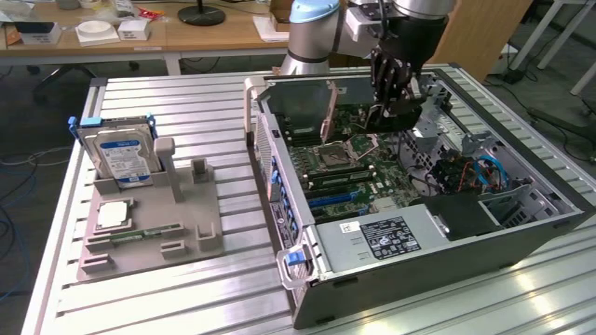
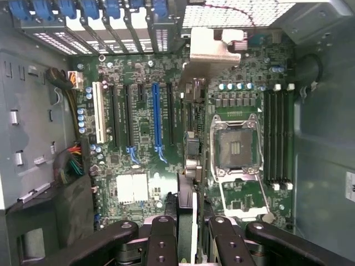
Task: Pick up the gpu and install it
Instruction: 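Insert the gpu into the slot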
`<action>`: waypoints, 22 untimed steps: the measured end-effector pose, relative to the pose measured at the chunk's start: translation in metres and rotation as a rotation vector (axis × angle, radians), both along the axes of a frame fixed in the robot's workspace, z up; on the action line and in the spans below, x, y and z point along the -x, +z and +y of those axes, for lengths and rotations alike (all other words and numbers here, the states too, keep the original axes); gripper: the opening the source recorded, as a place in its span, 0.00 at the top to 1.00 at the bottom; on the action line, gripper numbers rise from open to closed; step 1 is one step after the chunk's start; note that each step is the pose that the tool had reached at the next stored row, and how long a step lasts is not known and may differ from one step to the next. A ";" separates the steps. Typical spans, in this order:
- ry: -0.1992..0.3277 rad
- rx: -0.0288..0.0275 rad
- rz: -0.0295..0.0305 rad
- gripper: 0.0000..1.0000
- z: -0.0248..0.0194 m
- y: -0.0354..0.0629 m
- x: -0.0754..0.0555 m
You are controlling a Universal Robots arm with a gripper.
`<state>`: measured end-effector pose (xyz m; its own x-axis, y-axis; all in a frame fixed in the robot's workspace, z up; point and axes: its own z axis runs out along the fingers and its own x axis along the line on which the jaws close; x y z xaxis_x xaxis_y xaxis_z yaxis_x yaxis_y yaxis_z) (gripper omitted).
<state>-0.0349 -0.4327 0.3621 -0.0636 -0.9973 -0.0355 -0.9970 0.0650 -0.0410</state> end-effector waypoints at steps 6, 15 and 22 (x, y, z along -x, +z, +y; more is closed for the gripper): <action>0.011 -0.0003 -0.0002 0.73 -0.0074 -0.0063 0.002; 0.029 -0.0064 0.0021 0.73 -0.0066 -0.0180 0.002; 0.036 -0.0314 0.0016 0.73 -0.0066 -0.0275 0.011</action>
